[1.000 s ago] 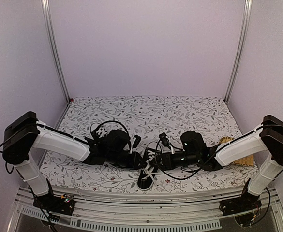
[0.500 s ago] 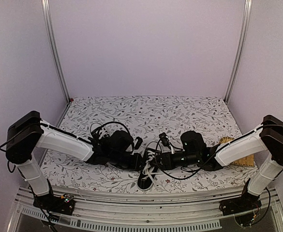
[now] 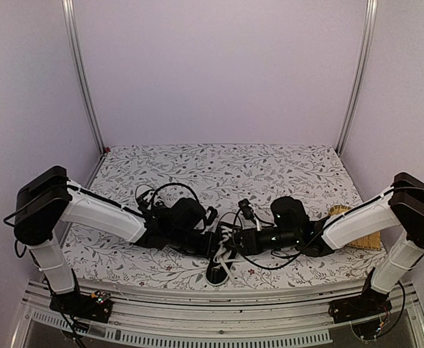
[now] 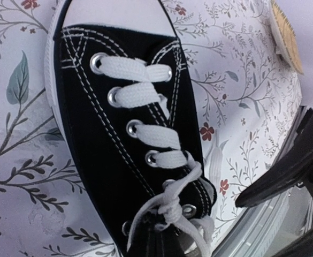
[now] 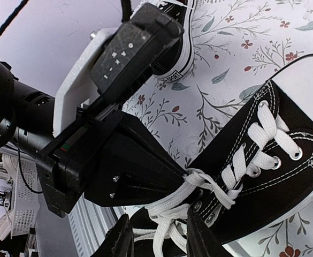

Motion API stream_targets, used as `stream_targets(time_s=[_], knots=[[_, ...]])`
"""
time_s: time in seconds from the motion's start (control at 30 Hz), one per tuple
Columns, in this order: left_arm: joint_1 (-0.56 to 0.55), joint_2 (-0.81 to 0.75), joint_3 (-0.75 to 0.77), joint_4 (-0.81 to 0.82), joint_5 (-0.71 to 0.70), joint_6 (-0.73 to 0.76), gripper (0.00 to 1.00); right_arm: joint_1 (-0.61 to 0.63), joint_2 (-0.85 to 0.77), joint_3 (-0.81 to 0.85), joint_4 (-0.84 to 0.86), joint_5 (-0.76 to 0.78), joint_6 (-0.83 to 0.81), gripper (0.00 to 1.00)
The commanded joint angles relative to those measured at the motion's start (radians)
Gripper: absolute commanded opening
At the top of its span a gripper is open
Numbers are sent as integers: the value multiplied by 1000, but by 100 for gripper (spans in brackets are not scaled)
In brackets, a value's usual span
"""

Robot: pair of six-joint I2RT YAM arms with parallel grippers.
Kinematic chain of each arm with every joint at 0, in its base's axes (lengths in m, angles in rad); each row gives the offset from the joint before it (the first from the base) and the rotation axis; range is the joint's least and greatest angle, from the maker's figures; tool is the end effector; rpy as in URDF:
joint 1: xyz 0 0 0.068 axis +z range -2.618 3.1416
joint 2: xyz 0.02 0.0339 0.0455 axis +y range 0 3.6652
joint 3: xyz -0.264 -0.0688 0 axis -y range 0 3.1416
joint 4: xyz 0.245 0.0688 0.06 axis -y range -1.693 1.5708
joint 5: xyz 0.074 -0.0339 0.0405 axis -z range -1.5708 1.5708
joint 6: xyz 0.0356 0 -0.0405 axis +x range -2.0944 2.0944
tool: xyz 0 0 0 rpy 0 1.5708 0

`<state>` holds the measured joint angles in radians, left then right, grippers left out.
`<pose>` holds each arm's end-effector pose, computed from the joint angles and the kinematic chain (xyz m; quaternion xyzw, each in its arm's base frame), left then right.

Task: Tie the shoes
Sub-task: Tie the loops with the shoelace on the shoe.

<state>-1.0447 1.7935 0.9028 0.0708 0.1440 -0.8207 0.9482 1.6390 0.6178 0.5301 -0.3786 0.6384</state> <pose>0.1731 -0.3083 0.1384 0.1299 0.9192 -0.3336 0.1641 0.1710 0.2608 0.1488 -0.2255 0.8175 0.4730 0.2391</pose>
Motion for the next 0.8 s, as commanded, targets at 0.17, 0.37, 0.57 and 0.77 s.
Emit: stream_targets(time_s=[0.17, 0.37, 0.57, 0.77], knots=[[-10, -46, -90, 136, 8, -56, 0, 5, 52, 19, 43, -27, -7, 37], [-9, -46, -104, 151, 17, -64, 0, 6, 98, 39, 62, -34, -7, 37], [-9, -46, -102, 150, 20, -63, 0, 5, 126, 59, 76, -43, -23, 38], [-9, -44, -99, 151, 20, -64, 0, 6, 153, 69, 77, -56, -32, 33]])
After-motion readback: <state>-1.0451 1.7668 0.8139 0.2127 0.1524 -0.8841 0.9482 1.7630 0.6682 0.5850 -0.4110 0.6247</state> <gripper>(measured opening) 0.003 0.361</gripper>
